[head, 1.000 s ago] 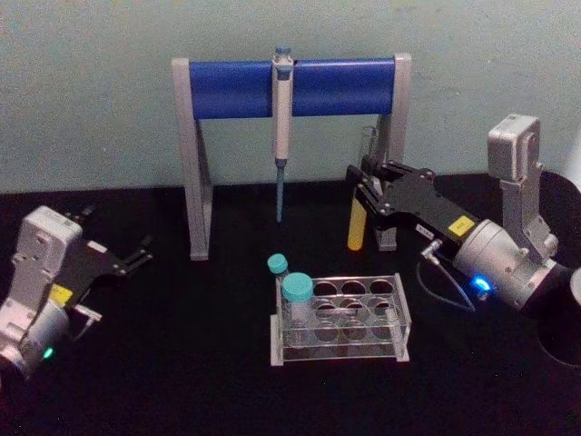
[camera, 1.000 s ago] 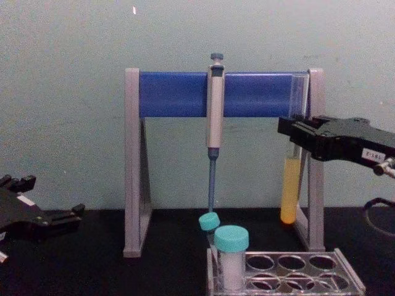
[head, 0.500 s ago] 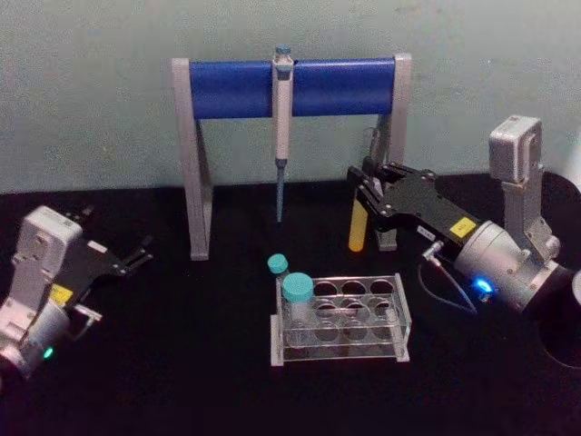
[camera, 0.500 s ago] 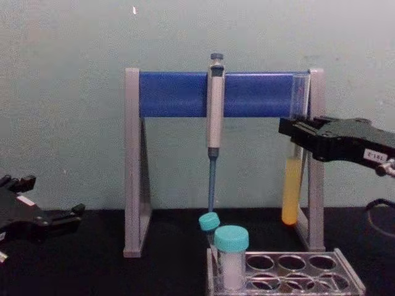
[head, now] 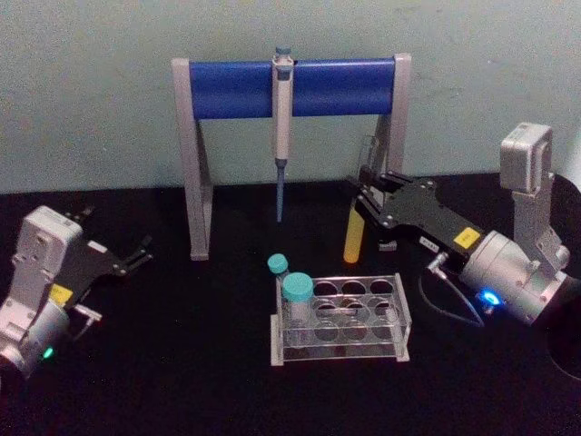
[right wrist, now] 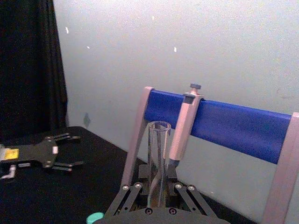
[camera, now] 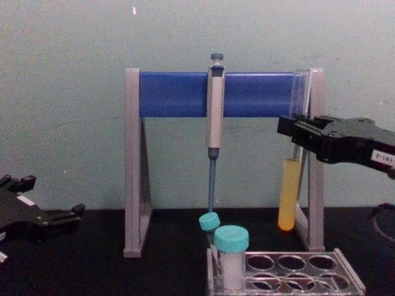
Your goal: Pick up the test tube from the test tube rack, shake it, then place it back into the test tube rack.
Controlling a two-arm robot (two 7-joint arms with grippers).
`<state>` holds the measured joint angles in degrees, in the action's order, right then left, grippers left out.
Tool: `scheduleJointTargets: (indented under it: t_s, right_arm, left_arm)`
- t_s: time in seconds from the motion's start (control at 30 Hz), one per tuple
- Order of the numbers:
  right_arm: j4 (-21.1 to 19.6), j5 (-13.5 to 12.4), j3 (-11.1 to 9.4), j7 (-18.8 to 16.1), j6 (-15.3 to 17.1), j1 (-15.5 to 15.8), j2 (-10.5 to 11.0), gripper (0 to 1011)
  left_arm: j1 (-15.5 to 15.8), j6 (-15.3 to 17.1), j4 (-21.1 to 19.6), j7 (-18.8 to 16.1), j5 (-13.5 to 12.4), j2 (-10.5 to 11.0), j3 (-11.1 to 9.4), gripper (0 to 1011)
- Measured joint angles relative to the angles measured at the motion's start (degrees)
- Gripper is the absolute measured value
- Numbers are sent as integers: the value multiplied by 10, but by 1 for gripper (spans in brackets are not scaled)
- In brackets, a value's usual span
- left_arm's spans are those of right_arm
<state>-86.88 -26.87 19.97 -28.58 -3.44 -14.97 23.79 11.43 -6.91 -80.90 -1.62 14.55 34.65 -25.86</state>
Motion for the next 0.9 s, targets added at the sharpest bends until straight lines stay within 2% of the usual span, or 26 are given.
scheduleJointTargets:
  t_s: [0.23, 0.43, 0.9]
  right_arm:
    - [-30, -19, -1, -3, 12, 24, 14, 223]
    - [-39, -24, 1, 4, 18, 38, 23, 223]
    - [-38, -25, 6, 12, 22, 42, 28, 223]
  left_arm:
    - [0, 0, 0, 0, 0, 0, 0, 1010]
    - [0, 0, 0, 0, 0, 0, 0, 1010]
    - [0, 0, 0, 0, 0, 0, 0, 1010]
